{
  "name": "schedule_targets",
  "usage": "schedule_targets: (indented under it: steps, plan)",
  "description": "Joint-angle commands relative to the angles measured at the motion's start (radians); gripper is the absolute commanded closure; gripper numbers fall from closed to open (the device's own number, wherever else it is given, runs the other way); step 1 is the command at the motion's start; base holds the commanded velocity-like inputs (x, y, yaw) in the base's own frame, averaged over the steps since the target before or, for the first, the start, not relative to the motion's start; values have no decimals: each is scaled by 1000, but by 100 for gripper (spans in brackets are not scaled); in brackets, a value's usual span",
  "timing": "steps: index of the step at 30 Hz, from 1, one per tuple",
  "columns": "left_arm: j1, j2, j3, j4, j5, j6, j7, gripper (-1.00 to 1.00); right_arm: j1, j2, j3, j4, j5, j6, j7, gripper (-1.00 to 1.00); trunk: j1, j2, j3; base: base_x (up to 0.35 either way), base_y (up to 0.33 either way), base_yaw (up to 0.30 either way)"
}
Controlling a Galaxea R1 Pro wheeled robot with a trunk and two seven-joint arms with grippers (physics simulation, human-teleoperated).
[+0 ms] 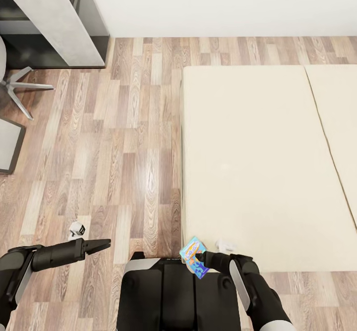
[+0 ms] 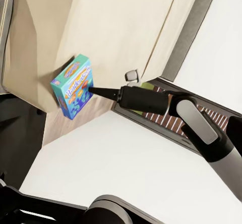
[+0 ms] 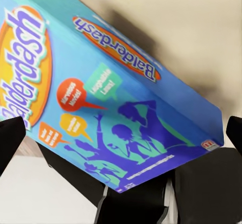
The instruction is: Put all the toys in the child's room - the three board games (two on the bed and one on the table), the two jigsaw puzzles on the table, and the tennis ball on the table - inside the toy box on the table in the child's room.
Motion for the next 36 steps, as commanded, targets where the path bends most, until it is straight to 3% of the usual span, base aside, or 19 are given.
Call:
schedule_targets:
  steps: [1, 36]
  plan:
    - [0, 0, 0, 0, 0, 10, -4, -100, 0, 1, -3, 0, -5, 6, 2, -100, 1, -2, -1, 0, 0, 0]
    - [0, 0, 0, 0, -1, 10, -4, -100, -2, 6, 10, 0, -10, 8, 7, -100, 1, -2, -1, 0, 0, 0]
